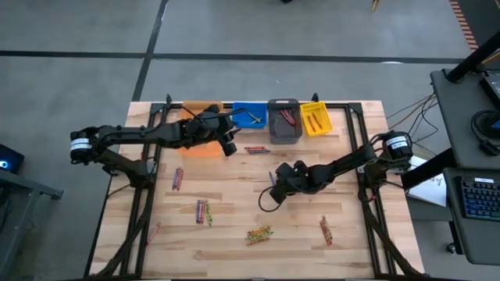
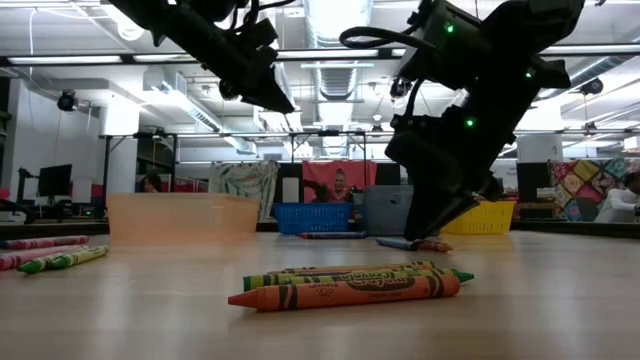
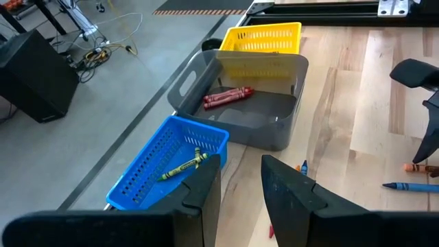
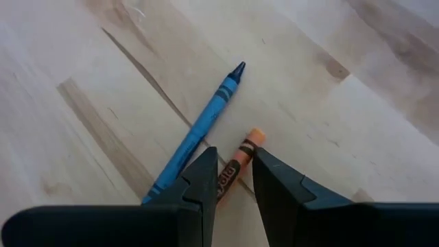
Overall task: Sort crayons
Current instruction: Put the orange crayon into the yellow bin
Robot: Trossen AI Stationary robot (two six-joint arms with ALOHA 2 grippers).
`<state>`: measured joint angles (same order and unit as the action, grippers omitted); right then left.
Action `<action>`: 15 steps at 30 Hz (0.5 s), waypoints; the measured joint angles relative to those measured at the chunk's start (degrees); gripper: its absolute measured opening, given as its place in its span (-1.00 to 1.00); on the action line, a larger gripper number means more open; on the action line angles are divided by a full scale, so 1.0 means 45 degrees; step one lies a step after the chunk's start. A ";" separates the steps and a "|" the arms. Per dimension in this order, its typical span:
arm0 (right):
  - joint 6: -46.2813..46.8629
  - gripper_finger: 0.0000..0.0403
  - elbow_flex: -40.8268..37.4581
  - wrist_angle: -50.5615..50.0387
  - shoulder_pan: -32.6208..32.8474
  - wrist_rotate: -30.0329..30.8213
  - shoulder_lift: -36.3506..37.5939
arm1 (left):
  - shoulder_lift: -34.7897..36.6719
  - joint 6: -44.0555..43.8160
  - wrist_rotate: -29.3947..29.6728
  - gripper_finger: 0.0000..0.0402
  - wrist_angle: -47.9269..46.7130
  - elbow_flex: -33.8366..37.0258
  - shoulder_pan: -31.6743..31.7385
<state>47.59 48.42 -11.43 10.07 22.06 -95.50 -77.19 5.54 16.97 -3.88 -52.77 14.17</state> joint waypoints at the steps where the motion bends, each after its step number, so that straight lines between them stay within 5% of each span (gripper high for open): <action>1: 0.0124 -0.59 0.0000 0.0007 0.0000 -0.0013 -0.0068 | 0.0000 0.0000 0.0000 -0.56 0.0000 0.0000 0.0000; 10: 0.0497 -0.62 -0.0097 0.0068 -0.0078 -0.0193 -0.0496 | 0.0000 -0.0002 0.0000 -0.56 0.0007 0.0000 0.0000; 15: 0.0303 -0.85 -0.0106 0.0062 -0.0185 -0.0566 -0.0506 | 0.0000 -0.0005 0.0000 -0.56 0.0010 0.0000 0.0000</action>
<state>48.96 47.95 -11.16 9.23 19.51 -97.78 -77.19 5.52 16.97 -3.84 -52.77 14.17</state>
